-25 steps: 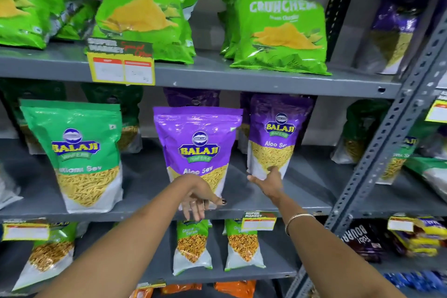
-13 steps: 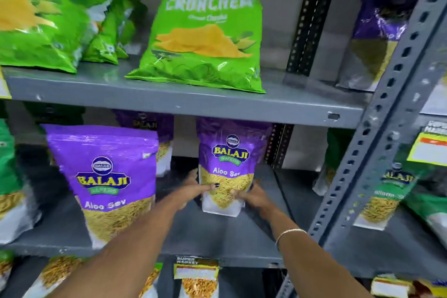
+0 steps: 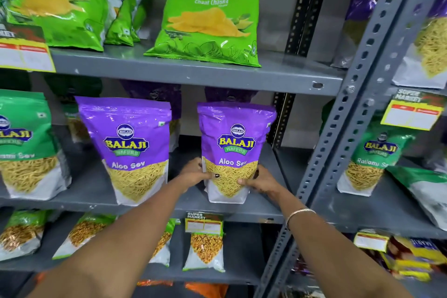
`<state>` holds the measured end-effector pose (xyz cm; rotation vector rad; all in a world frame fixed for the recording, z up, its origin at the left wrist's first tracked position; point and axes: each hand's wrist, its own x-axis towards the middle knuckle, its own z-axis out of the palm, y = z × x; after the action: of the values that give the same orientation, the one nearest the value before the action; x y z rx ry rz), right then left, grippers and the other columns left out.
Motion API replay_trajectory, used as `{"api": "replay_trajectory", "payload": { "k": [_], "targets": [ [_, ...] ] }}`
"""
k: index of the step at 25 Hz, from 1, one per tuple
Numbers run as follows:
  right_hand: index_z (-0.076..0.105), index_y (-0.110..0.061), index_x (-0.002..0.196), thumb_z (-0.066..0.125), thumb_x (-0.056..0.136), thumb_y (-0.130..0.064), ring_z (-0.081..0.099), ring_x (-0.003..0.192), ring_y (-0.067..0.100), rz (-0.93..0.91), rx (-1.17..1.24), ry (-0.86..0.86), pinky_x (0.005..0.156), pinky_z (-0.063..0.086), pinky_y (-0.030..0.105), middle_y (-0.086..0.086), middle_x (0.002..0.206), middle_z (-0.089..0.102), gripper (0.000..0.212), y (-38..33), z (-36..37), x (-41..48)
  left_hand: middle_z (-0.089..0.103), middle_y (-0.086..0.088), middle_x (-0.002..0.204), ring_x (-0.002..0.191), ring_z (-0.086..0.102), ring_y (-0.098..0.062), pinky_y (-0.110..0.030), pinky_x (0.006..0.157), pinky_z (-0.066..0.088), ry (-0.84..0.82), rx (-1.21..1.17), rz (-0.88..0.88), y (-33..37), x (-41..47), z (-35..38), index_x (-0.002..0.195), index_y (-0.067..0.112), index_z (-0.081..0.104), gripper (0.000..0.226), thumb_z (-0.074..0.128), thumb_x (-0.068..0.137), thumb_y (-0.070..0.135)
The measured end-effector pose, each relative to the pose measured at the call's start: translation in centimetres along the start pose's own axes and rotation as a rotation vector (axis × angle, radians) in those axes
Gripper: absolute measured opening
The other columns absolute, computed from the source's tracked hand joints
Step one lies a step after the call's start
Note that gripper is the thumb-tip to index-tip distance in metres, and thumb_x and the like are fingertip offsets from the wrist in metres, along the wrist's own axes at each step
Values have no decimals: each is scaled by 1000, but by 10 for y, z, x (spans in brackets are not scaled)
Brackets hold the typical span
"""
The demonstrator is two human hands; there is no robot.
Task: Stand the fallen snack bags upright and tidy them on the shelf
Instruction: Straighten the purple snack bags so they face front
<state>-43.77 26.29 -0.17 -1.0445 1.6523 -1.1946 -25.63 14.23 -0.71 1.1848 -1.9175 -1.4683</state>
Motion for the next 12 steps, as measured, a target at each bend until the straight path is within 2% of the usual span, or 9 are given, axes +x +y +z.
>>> {"api": "replay_trajectory", "payload": {
  "k": [4,7,9,10,12],
  "targets": [
    [48,-15,107,76,68,-1,60,83,8,0,-39,-28,51,51,5,5,104,61,49,-2,7,-21,64,-21,121,98,59,-22,-38,95,48,-20,-22,7,-1,-17,1,88,17,51,35,77,68,4],
    [43,-14,107,64,80,8,52,75,0,21,5,-26,43,45,1,-2,93,57,41,-11,11,-37,64,-16,120,100,59,-21,-36,95,48,-22,-13,8,0,-29,1,96,14,51,38,77,69,6],
    [42,-12,114,61,82,10,49,74,-3,20,-6,-27,42,44,1,0,99,55,43,-14,12,-44,64,-14,121,107,61,-25,-37,97,49,-26,12,-8,-5,-27,2,99,14,51,40,77,69,10],
    [43,-8,119,65,80,7,50,75,-3,19,-5,-35,44,45,1,3,105,54,47,-12,11,-44,63,-14,123,111,60,-27,-39,98,48,-32,28,-10,-5,-25,1,102,14,52,42,77,69,12],
    [42,-4,123,82,65,-7,56,82,-2,-19,-54,-52,53,50,3,7,114,56,70,-11,11,-43,58,-14,130,118,56,-28,-42,101,47,-52,84,-4,-2,-31,1,115,10,50,52,76,71,20]
  ]
}}
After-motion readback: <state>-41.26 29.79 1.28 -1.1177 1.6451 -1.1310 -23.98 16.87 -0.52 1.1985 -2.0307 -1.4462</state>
